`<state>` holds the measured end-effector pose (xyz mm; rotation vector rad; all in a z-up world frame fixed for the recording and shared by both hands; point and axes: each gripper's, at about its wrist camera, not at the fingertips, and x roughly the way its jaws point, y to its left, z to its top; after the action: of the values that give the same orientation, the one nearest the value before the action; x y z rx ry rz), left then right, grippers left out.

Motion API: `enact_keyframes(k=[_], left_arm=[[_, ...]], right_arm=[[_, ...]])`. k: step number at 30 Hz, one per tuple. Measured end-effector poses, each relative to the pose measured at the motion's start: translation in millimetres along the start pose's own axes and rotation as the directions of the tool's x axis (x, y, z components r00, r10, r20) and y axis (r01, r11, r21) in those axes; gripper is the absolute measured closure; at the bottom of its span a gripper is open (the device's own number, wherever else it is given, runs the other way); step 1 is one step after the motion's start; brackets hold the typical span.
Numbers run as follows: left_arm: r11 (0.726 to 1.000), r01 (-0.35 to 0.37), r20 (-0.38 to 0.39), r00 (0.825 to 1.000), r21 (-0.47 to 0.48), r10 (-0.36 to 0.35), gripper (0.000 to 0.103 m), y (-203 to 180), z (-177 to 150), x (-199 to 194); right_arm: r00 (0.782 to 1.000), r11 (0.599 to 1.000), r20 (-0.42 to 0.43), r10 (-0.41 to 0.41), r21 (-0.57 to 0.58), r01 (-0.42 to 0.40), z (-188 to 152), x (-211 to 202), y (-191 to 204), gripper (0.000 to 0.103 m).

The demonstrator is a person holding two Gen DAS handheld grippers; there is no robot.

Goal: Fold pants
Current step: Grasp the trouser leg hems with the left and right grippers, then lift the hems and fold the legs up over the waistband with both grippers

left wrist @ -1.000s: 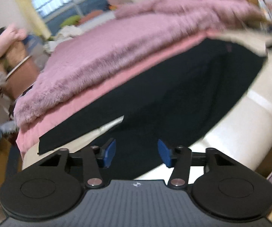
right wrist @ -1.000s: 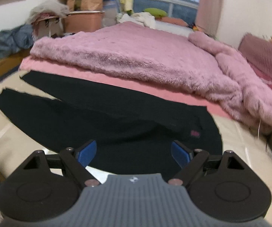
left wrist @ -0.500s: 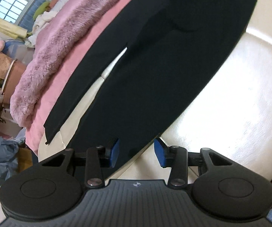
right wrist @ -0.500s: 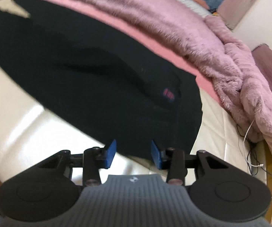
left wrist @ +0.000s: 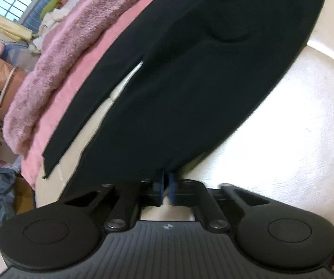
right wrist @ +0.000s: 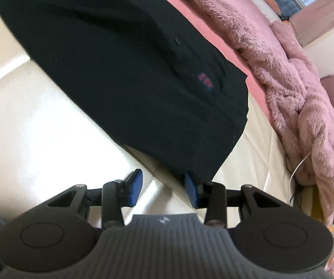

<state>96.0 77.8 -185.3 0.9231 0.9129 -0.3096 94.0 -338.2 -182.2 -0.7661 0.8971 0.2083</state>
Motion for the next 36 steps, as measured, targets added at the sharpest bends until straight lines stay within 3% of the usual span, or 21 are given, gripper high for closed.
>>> enact_keyframes(k=[4,9,14,18,23,26,36], left_arm=[[0.999,0.002,0.005,1.000,-0.054,-0.002,0.102,4,-1,-1],[0.993,0.003,-0.010,1.000,-0.119,-0.004,0.102,10,2,-1],[0.983,-0.025,-0.033,0.999,-0.180,0.019,0.102,13,8,-2],[0.971,-0.037,-0.044,0.999,-0.238,0.027,0.102,19,12,-4],[0.959,-0.058,-0.047,0.998,-0.278,0.046,0.103,24,17,-10],[0.956,-0.072,-0.045,0.997,-0.283,0.062,0.103,25,16,-15],[0.949,-0.094,-0.011,0.995,-0.299,0.095,0.103,20,8,-39]], right_arm=[[1.000,0.994,0.005,-0.010,-0.111,0.011,-4,-5,7,0.068],[1.000,0.972,0.016,-0.019,-0.233,0.022,-8,-5,17,0.078],[0.996,0.933,0.031,-0.087,-0.348,0.092,-13,1,24,0.079],[0.992,0.928,0.020,-0.122,-0.351,0.122,-14,13,20,0.092],[0.987,0.926,0.044,-0.154,-0.342,0.160,-15,9,21,0.101],[0.987,0.943,0.030,-0.160,-0.290,0.162,-16,4,14,0.103],[0.983,0.944,0.031,-0.181,-0.276,0.183,-34,-20,15,0.103]])
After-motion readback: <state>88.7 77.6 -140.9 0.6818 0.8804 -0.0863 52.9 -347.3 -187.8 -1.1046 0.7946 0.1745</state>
